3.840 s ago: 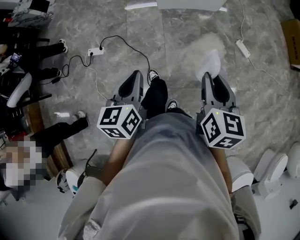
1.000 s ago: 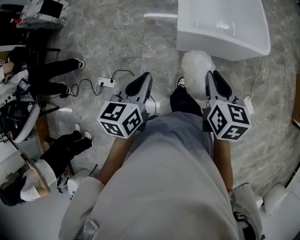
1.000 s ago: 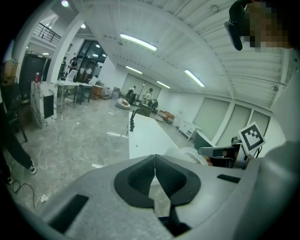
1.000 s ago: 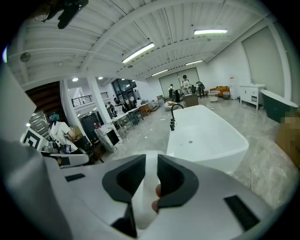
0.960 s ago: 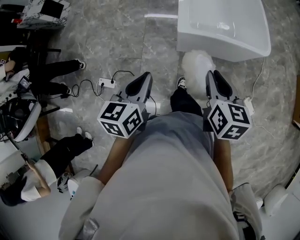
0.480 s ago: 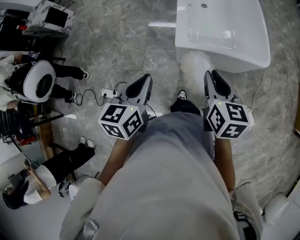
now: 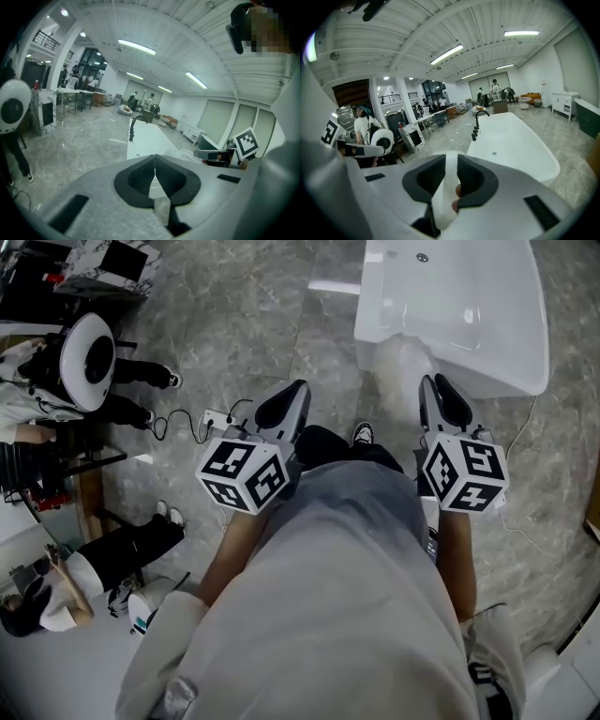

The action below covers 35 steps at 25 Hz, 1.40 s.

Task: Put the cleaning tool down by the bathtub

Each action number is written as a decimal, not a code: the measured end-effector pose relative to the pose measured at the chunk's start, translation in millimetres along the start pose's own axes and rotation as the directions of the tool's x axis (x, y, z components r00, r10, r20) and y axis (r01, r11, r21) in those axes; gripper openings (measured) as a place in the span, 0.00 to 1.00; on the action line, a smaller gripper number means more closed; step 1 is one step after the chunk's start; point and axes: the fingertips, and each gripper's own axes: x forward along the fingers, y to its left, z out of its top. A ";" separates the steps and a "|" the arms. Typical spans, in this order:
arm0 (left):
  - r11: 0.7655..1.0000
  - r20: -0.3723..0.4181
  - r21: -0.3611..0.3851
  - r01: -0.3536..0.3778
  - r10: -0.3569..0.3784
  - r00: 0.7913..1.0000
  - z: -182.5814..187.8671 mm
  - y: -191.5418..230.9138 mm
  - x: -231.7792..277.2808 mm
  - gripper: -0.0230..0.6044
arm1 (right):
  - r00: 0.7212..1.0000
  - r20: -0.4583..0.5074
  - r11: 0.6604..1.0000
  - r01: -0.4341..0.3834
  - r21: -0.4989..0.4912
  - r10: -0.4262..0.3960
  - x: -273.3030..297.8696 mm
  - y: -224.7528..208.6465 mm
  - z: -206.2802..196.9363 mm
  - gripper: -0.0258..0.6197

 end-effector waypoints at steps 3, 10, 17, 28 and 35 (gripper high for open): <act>1.000 -0.009 0.004 -0.017 0.017 1.000 1.9 5.4 -5.0 0.05 | 1.000 0.003 1.000 -0.012 -0.004 0.012 5.1 1.2 3.2 0.16; 1.000 -0.022 -0.008 -0.022 0.022 1.000 -5.1 9.2 -2.3 0.05 | 1.000 0.000 1.000 -0.016 -0.012 0.016 18.3 -1.1 4.9 0.16; 0.999 -0.020 -0.030 -0.018 0.018 1.000 -1.2 25.2 11.0 0.05 | 0.999 -0.035 0.999 -0.016 -0.031 0.015 42.7 -2.4 9.1 0.16; 0.997 -0.041 -0.061 -0.037 0.035 0.999 4.4 61.5 29.7 0.05 | 0.998 -0.070 1.000 -0.003 -0.029 0.001 87.1 -2.9 17.9 0.16; 0.996 -0.063 -0.075 -0.045 0.041 0.997 12.5 84.9 42.3 0.05 | 0.996 -0.094 1.000 0.008 -0.021 -0.010 120.1 -3.4 24.2 0.16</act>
